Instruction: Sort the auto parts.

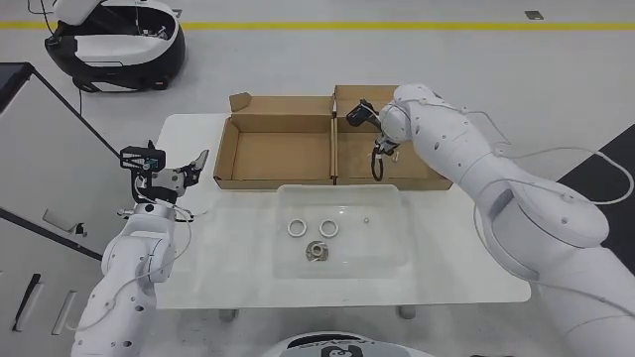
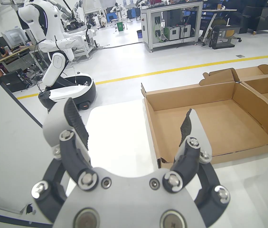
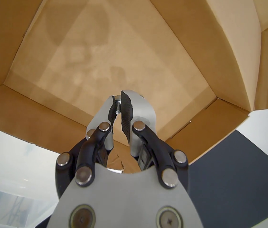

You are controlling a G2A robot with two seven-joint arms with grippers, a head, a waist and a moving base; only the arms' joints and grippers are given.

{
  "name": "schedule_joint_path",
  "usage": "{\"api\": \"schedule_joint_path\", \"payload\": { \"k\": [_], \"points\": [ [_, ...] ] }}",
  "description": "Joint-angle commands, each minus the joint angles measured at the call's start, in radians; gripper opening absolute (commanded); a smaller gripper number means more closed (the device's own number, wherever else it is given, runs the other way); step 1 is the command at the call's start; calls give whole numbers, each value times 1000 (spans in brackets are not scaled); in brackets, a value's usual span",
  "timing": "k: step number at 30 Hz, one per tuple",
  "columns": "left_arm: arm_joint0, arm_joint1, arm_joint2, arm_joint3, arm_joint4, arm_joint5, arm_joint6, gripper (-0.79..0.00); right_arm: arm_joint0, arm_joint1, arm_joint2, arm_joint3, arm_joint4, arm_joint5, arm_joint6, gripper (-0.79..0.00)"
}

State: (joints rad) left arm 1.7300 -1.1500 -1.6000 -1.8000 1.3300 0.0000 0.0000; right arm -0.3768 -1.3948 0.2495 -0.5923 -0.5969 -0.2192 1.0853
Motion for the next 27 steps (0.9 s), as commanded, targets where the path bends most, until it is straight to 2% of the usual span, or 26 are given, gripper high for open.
{"api": "schedule_joint_path", "payload": {
  "k": [1,16,17,19,27],
  "points": [
    [0,0,0,0,0,0,0,0,-3,-13,2,30,4,-11,-3,-785],
    [0,0,0,0,0,0,0,0,-16,-96,14,199,11,-83,-37,-785],
    [0,0,0,0,0,0,0,0,-16,-100,15,207,10,-86,-38,-686],
    [0,0,0,0,0,0,0,0,-15,-109,16,223,6,-92,-38,-634],
    [0,0,0,0,0,0,0,0,-10,-138,22,275,-7,-109,-44,-591]
  ]
}}
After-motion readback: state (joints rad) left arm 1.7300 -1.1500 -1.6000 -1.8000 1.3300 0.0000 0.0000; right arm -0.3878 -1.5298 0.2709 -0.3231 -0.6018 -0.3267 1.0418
